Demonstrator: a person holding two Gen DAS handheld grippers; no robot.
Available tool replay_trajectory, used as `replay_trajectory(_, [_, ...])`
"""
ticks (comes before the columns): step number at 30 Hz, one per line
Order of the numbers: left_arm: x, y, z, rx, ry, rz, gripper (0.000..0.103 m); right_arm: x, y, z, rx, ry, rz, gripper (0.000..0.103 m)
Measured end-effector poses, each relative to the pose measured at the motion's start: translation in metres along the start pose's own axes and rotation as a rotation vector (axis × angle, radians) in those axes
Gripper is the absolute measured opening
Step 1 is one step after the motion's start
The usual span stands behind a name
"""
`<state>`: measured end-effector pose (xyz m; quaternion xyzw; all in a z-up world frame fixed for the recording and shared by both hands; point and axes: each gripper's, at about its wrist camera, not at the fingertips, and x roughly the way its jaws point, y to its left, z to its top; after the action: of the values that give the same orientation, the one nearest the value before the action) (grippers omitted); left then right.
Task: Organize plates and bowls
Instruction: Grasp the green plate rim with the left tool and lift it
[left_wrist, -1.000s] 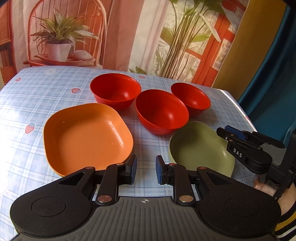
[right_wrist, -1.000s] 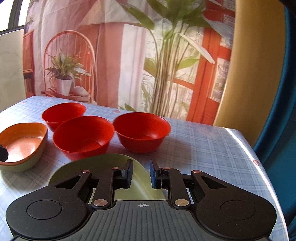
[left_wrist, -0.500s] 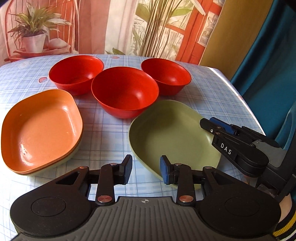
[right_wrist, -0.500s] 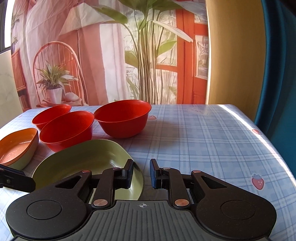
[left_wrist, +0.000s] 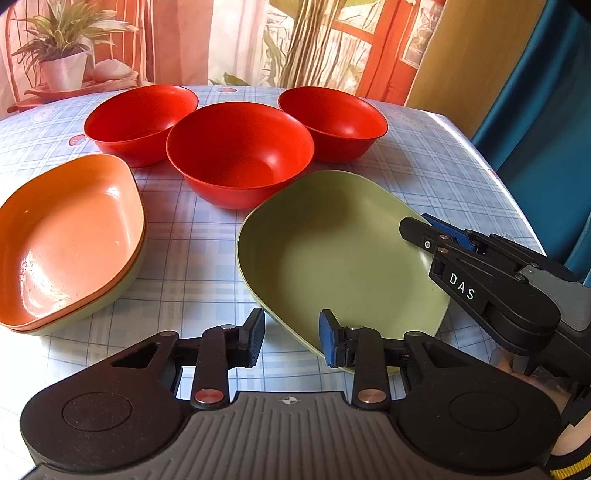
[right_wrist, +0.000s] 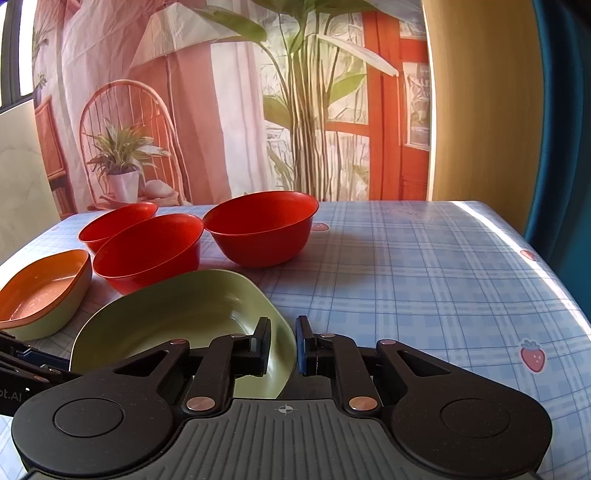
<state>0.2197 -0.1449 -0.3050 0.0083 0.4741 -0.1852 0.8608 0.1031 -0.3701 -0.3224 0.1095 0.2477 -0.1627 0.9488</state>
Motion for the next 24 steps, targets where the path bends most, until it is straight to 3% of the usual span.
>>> replay_trajectory(7, [-0.006, 0.004, -0.005, -0.018, -0.007, -0.005, 0.032, -0.001, 0.007, 0.001, -0.033, 0.023, 0.012, 0.010])
replay_trajectory(24, [-0.048, 0.027, -0.018, -0.046, -0.094, -0.050, 0.032, -0.056, 0.039, 0.009, -0.042, 0.018, 0.007, 0.009])
